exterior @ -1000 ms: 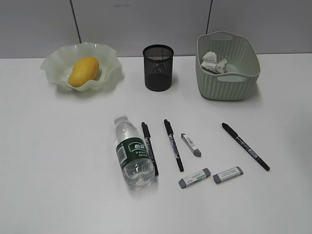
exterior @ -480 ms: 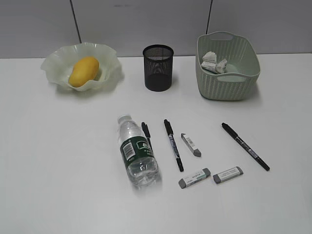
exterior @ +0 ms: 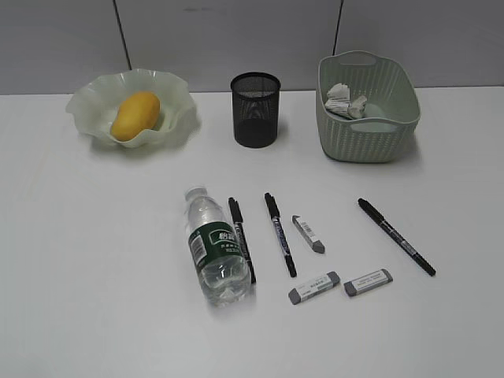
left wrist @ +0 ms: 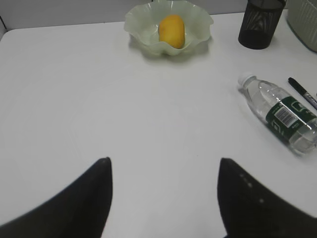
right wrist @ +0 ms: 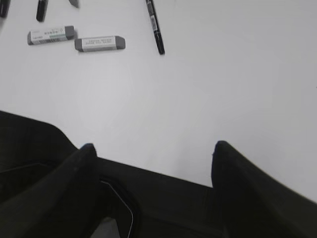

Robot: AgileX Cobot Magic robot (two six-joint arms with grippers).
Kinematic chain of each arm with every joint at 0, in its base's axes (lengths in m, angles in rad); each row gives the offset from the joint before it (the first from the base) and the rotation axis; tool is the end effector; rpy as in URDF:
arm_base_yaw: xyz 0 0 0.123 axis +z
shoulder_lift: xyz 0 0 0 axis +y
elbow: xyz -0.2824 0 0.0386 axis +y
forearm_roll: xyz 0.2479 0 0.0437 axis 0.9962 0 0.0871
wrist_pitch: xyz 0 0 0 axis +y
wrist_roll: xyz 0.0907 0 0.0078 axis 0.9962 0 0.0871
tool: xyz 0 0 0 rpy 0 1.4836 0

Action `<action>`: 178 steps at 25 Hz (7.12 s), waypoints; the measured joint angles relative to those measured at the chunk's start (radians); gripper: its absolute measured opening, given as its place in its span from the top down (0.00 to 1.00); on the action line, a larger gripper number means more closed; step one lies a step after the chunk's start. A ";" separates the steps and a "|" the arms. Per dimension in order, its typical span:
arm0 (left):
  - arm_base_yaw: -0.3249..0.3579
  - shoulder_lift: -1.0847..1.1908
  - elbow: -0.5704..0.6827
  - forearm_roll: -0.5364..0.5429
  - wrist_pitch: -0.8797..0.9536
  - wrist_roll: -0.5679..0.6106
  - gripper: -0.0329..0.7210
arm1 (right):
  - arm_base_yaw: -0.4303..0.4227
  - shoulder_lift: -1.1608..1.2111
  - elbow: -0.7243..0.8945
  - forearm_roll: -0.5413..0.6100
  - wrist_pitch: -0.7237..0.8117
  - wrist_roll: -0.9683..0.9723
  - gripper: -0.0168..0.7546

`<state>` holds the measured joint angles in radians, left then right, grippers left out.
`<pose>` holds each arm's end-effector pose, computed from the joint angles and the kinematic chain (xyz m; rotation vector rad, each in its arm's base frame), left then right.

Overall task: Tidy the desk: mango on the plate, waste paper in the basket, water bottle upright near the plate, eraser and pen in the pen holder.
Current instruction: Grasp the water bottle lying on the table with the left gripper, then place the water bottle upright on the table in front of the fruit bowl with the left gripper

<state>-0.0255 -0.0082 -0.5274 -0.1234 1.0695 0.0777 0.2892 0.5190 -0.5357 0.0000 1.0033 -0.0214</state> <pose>-0.0104 -0.0096 0.2844 0.1128 2.0102 -0.1136 0.0744 0.0221 0.2731 -0.3826 2.4440 0.1152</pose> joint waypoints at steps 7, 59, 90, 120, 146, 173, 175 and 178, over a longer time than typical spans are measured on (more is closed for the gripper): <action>0.000 0.000 0.000 0.000 0.000 0.000 0.29 | 0.000 -0.190 0.028 0.008 0.032 0.005 0.25; 0.000 0.554 -0.099 -0.125 -0.105 -0.086 0.29 | -0.176 -0.528 0.031 0.013 0.037 0.016 0.25; -0.556 1.651 -0.741 -0.033 -0.252 -0.578 0.35 | -0.176 -0.528 0.031 0.013 0.037 0.021 0.25; -0.606 2.040 -0.880 -0.065 -0.182 -0.642 0.08 | -0.176 -0.528 0.031 0.013 0.037 0.021 0.25; -0.587 2.087 -0.880 0.010 -0.279 -0.680 0.29 | -0.176 -0.528 0.031 0.013 0.037 0.021 0.25; -0.488 1.780 -0.873 0.211 -0.242 -0.525 0.35 | -0.176 -0.528 0.031 0.013 0.037 0.021 0.25; -0.444 1.733 -0.873 0.212 -0.242 -0.513 0.35 | -0.176 -0.528 0.031 0.013 0.037 0.021 0.25; -0.376 1.681 -0.872 0.212 -0.241 -0.484 0.35 | -0.176 -0.528 0.031 0.013 0.037 0.021 0.25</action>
<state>-0.4018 1.6725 -1.3993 0.0886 0.8287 -0.4059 0.1129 -0.0087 -0.5044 0.0129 1.0399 0.0000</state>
